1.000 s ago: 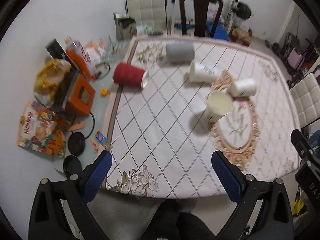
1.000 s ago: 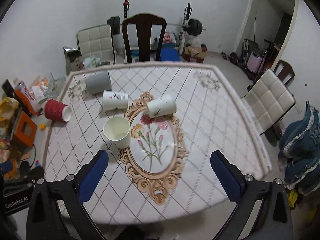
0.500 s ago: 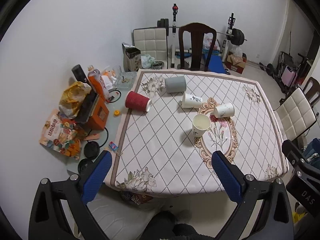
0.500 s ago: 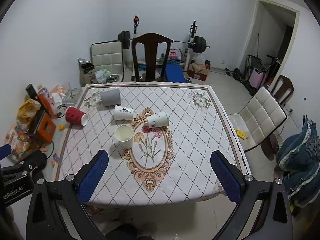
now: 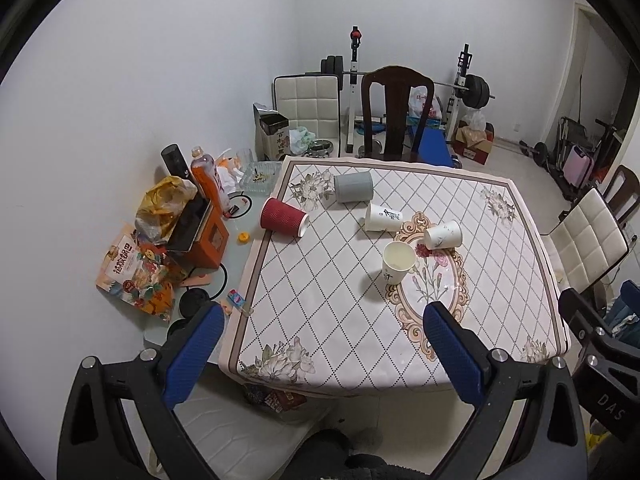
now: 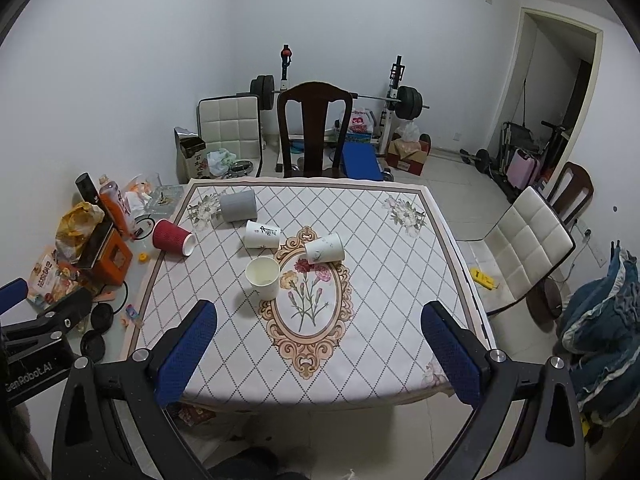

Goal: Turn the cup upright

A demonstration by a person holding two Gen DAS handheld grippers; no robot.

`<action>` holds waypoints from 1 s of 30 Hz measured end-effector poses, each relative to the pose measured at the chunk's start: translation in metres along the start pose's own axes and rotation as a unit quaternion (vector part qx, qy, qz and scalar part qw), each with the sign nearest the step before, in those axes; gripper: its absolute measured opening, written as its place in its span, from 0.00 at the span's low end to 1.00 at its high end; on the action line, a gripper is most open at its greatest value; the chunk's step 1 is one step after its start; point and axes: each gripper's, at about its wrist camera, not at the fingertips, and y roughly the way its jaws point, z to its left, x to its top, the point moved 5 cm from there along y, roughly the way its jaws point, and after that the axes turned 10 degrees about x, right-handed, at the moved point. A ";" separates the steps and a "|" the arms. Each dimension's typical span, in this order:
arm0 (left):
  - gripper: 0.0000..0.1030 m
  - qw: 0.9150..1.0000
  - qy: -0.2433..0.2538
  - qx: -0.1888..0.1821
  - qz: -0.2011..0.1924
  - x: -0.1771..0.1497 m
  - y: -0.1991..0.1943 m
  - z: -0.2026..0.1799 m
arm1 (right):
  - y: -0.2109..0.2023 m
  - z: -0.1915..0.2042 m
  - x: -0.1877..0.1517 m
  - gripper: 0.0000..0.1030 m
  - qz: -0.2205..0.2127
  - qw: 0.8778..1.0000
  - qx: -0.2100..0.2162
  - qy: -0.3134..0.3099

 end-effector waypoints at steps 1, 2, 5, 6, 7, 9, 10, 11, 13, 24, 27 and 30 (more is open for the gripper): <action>0.99 1.000 -0.001 0.001 0.001 0.000 0.000 0.000 | 0.000 0.000 0.000 1.00 0.000 1.000 0.000 -0.001; 0.99 1.000 -0.002 0.001 0.001 -0.001 -0.001 0.000 | 0.000 -0.001 0.001 1.00 0.001 1.000 0.000 -0.001; 0.99 1.000 -0.003 0.003 0.001 -0.001 -0.002 -0.001 | 0.001 -0.001 0.001 1.00 0.002 1.000 0.002 -0.002; 0.99 1.000 -0.004 0.003 0.001 -0.001 -0.002 -0.001 | 0.001 -0.001 0.001 1.00 0.002 1.000 0.002 -0.002; 0.99 1.000 -0.004 0.005 0.001 -0.001 -0.002 0.000 | 0.001 -0.001 0.001 1.00 0.002 1.000 0.000 -0.003; 0.99 1.000 -0.006 0.008 0.000 0.000 -0.002 0.000 | 0.003 -0.001 0.000 1.00 0.003 1.000 0.001 -0.002; 0.99 1.000 -0.007 0.009 0.000 -0.001 -0.002 0.000 | 0.003 0.000 0.000 1.00 0.003 1.000 0.002 -0.002; 0.99 1.000 -0.009 0.010 0.000 -0.001 -0.002 0.001 | 0.003 0.000 0.000 1.00 0.004 1.000 0.002 -0.002; 0.99 1.000 -0.010 0.011 0.000 -0.001 -0.002 0.001 | 0.003 0.000 0.000 1.00 0.003 1.000 0.003 -0.003; 0.99 1.000 -0.008 0.012 0.002 -0.003 -0.001 0.003 | 0.007 0.000 -0.002 1.00 0.007 1.000 0.007 -0.005; 0.99 1.000 -0.009 0.013 0.003 -0.004 0.000 0.004 | 0.008 0.000 -0.001 1.00 0.009 1.000 0.009 -0.007; 0.99 1.000 -0.009 0.013 0.004 -0.005 0.001 0.003 | 0.009 0.000 -0.001 1.00 0.009 1.000 0.010 -0.007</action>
